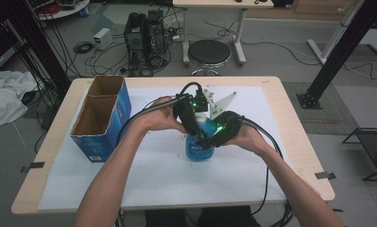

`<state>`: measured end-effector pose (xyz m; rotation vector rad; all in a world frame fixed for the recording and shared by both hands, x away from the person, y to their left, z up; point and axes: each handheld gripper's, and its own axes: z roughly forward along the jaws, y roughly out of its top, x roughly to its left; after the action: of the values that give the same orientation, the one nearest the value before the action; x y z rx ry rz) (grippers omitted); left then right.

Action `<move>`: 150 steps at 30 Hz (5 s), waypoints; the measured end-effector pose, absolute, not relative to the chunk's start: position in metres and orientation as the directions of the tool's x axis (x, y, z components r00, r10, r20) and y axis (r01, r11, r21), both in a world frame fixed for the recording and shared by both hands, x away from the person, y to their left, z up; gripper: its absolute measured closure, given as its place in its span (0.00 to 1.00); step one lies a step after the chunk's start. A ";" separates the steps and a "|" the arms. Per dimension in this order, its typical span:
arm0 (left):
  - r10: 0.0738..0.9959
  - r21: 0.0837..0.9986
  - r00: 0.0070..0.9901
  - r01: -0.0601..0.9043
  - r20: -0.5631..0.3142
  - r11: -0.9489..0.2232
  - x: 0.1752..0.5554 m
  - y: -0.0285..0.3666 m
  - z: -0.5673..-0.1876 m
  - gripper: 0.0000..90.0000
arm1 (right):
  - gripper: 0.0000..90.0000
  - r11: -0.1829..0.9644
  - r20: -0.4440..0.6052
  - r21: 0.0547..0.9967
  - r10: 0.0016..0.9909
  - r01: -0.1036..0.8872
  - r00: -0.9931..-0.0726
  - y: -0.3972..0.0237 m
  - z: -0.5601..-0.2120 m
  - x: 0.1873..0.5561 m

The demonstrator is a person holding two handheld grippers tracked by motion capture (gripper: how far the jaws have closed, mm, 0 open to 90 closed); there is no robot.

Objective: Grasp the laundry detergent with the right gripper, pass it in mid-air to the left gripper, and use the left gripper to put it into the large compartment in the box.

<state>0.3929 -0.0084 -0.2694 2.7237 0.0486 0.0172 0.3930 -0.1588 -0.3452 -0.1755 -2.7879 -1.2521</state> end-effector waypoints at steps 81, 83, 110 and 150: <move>0.059 0.399 0.998 0.049 0.013 -0.916 0.390 0.008 -0.265 0.42 | 0.30 0.697 0.076 0.711 0.056 0.094 -0.996 -0.165 -0.343 0.394; 0.066 0.400 0.998 0.055 0.012 -0.915 0.389 0.009 -0.264 0.42 | 0.28 0.705 0.064 0.705 0.054 0.083 -0.996 -0.166 -0.343 0.394; 0.264 0.373 0.963 0.226 0.054 -0.900 0.397 0.047 -0.219 0.42 | 0.14 0.777 -0.047 0.613 0.216 0.142 -0.975 -0.204 -0.329 0.395; 0.746 0.404 0.664 0.667 0.060 -0.626 0.411 0.215 -0.097 0.43 | 0.14 0.873 -0.121 0.432 0.304 0.226 -0.945 -0.232 -0.334 0.396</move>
<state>0.4107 0.2149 -0.0975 2.5330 1.1175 0.3152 0.3956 -0.2321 -0.3338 -0.4598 -3.2199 -0.7043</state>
